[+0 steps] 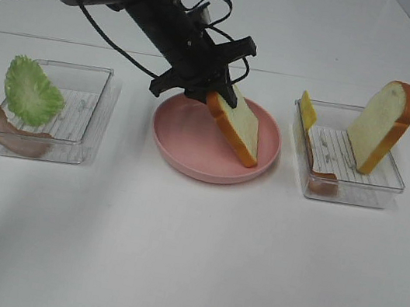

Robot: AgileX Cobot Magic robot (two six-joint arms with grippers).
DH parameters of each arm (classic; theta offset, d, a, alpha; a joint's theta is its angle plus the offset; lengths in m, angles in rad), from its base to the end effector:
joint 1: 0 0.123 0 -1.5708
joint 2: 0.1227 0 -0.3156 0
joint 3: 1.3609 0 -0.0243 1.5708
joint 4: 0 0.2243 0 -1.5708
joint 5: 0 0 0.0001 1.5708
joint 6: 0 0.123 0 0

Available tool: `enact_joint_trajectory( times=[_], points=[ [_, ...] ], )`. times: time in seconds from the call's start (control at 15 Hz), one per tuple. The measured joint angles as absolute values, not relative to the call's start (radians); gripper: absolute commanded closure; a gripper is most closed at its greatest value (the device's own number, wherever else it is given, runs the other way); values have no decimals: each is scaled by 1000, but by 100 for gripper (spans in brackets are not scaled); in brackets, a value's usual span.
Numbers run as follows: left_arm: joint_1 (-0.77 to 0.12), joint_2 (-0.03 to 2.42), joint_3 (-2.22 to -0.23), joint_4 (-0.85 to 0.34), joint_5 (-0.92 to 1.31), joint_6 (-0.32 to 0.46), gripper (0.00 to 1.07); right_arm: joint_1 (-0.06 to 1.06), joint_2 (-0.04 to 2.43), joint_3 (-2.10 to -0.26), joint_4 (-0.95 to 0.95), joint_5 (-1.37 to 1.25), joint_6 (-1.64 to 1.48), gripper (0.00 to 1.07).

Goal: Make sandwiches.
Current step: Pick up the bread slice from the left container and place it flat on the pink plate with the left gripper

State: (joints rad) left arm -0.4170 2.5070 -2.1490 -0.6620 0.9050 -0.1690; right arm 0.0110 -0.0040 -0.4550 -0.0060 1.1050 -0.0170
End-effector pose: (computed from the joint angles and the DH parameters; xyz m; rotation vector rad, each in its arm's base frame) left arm 0.4792 -0.2774 0.1471 -0.0916 2.7838 -0.9827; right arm -0.0301 -0.0010 0.2324 -0.0295 2.1294 -0.0108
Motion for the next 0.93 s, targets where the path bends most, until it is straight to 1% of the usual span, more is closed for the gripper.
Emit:
enact_joint_trajectory(
  times=[0.07,0.2,0.27,0.33,0.4,0.47,0.6,0.73,0.87,0.93],
  points=[
    [-417,2509,-2150,-653,910,-199,95,11,-4,-455,-6,1105,-17,8],
    [-417,2509,-2151,-645,911,-207,83,11,-4,-455,-6,1105,-17,8],
    [-417,2509,-2151,-642,913,-209,68,11,-4,-455,-6,1105,-17,8],
    [-417,2509,-2151,-623,922,-210,37,11,-4,-455,-6,1105,-17,8],
    [-417,2510,-2151,-616,930,-210,15,11,-4,-455,-6,1105,-17,8],
    [-417,2510,-2151,-614,934,-210,5,11,-4,-455,-6,1105,-17,8],
    [-417,2511,-2159,-613,945,-209,5,11,-4,-455,-6,1105,-17,8],
    [-417,2511,-2227,-573,999,-222,5,11,-4,-455,-6,1104,-17,8],
    [-417,2511,-2273,-525,1050,-252,5,11,-4,-455,-6,1104,-17,8],
    [-417,2511,-2307,-475,1093,-278,5,11,-4,-455,-6,1104,-17,8]
  ],
)
